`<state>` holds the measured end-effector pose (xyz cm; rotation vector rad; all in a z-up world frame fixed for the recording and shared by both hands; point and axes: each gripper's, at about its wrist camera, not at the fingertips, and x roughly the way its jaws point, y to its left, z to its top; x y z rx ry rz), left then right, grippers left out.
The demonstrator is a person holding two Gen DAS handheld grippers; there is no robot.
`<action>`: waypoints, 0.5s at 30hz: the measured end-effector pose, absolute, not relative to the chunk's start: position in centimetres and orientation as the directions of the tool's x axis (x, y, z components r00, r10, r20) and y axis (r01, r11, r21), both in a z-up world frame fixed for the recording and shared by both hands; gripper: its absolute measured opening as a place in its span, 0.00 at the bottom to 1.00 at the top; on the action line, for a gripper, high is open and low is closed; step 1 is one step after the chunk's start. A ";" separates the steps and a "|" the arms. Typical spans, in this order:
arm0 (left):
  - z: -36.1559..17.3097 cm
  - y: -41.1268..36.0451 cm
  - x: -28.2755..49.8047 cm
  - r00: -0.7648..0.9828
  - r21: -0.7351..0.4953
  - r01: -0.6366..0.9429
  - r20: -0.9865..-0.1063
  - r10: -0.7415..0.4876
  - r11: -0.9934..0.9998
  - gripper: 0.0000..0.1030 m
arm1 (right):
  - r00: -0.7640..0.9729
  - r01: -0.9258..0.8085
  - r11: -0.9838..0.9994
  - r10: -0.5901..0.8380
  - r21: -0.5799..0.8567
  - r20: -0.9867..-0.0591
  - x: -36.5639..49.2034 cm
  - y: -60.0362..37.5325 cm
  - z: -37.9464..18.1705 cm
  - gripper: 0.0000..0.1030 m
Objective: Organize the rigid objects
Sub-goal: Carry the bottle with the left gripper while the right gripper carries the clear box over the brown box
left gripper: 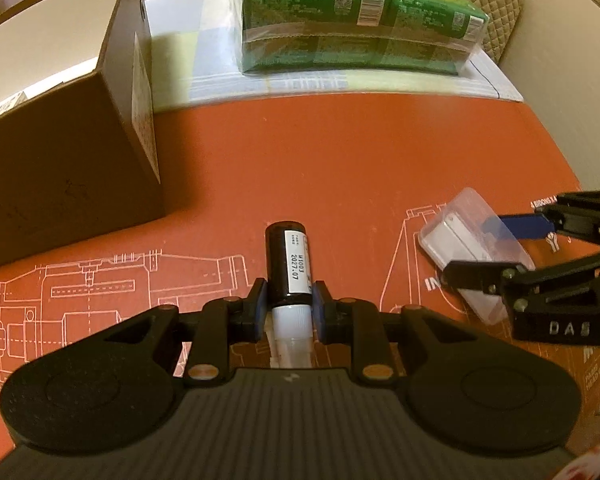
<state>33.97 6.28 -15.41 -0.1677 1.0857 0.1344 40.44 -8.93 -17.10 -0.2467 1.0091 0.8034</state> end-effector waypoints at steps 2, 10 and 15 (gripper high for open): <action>-15.4 6.1 34.2 0.468 -0.063 -0.187 -0.883 0.033 0.980 0.19 | 0.281 -0.700 0.695 0.483 0.168 -0.829 40.2 -8.9 -17.0 0.51; -15.0 6.0 33.5 0.478 -0.065 -0.184 -0.878 0.031 0.981 0.18 | 0.289 -0.703 0.690 0.498 0.171 -0.818 38.8 -9.1 -16.3 0.51; -14.0 6.2 32.3 0.504 -0.072 -0.184 -0.863 0.031 0.980 0.18 | 0.304 -0.700 0.693 0.507 0.172 -0.806 38.0 -9.1 -15.5 0.51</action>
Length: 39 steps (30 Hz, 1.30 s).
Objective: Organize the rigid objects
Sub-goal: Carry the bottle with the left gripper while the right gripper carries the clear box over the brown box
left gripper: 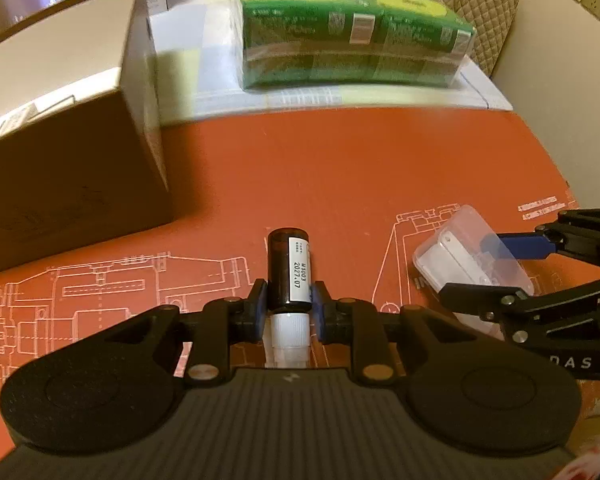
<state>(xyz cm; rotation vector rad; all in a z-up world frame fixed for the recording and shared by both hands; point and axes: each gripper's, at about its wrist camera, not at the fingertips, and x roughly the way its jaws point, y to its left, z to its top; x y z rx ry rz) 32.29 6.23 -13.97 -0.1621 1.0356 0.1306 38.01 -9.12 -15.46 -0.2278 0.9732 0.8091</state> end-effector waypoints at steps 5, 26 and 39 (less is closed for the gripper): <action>-12.5 7.2 30.2 0.540 -0.082 -0.200 -0.841 0.040 0.976 0.18 | 0.313 -0.710 0.683 0.525 0.172 -0.791 37.0 -8.4 -14.4 0.51; -2.9 18.1 19.8 0.666 -0.135 -0.392 -0.723 0.180 0.910 0.18 | 0.238 -0.835 0.499 0.709 0.234 -0.664 32.3 3.0 -7.5 0.51; 0.7 26.1 22.0 0.719 -0.107 -0.391 -0.656 0.231 0.914 0.18 | 0.288 -0.831 0.510 0.734 0.220 -0.615 35.1 10.9 -4.4 0.51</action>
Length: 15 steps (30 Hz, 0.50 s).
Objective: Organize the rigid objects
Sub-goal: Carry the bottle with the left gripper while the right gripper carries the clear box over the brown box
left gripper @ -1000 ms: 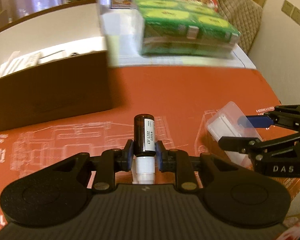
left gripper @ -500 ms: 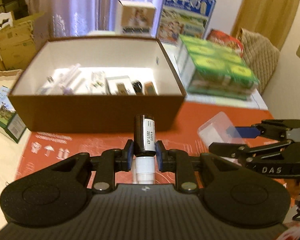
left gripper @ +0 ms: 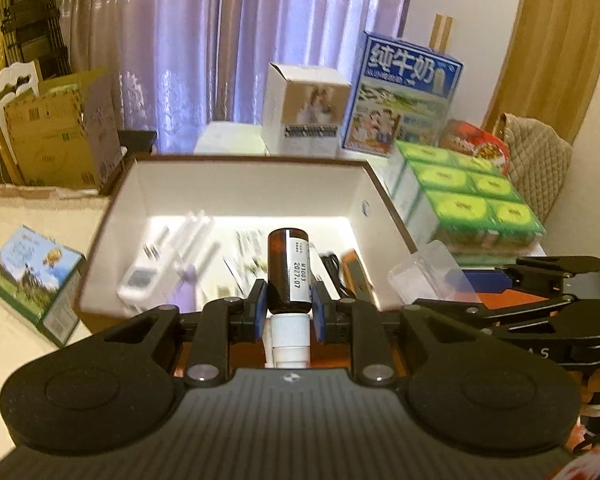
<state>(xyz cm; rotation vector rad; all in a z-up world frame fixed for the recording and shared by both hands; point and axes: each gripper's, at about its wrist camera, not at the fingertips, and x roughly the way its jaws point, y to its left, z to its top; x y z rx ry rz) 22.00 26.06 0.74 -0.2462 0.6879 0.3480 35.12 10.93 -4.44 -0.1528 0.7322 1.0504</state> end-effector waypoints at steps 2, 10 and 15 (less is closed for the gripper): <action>1.0 27.3 22.9 0.718 -0.097 -0.392 -0.653 0.238 0.915 0.18 | 0.307 -0.825 0.524 0.731 0.212 -0.610 35.9 12.2 -4.0 0.51; 0.2 32.6 27.2 0.694 -0.081 -0.391 -0.681 0.235 0.917 0.18 | 0.362 -0.790 0.583 0.693 0.190 -0.624 39.1 16.4 -3.7 0.51; -1.8 35.0 29.9 0.658 -0.082 -0.380 -0.724 0.207 0.921 0.18 | 0.374 -0.763 0.624 0.642 0.171 -0.670 41.5 18.9 -5.2 0.51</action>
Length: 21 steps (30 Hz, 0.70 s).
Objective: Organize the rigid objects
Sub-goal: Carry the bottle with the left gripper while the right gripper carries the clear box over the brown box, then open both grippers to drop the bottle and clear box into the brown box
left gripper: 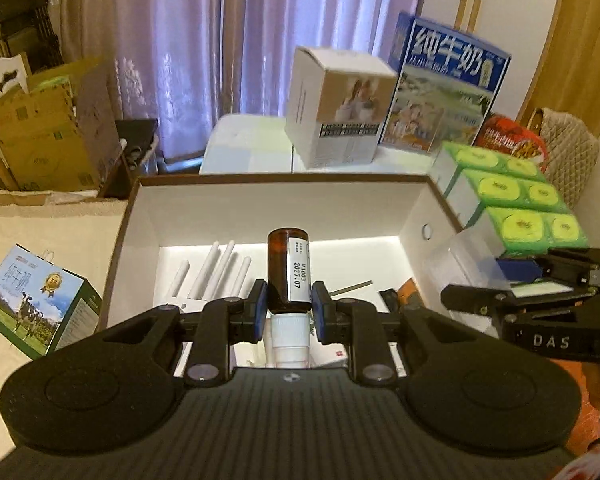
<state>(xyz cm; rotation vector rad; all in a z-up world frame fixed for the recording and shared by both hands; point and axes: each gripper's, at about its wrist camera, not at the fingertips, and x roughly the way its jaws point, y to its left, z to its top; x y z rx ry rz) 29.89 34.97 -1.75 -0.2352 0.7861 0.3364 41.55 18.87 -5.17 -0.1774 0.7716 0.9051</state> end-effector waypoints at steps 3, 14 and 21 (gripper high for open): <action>-2.9 35.7 31.1 0.640 -0.074 -0.368 -0.743 0.195 0.927 0.18 | 0.387 -0.753 0.642 0.610 0.144 -0.691 42.8 20.0 -6.1 0.51; -6.2 38.2 35.6 0.584 -0.063 -0.349 -0.795 0.165 0.935 0.18 | 0.398 -0.734 0.672 0.542 0.098 -0.740 46.4 23.1 -8.6 0.51; -7.3 39.2 37.5 0.568 -0.060 -0.345 -0.808 0.158 0.937 0.18 | 0.397 -0.721 0.686 0.519 0.092 -0.757 47.6 24.3 -9.5 0.51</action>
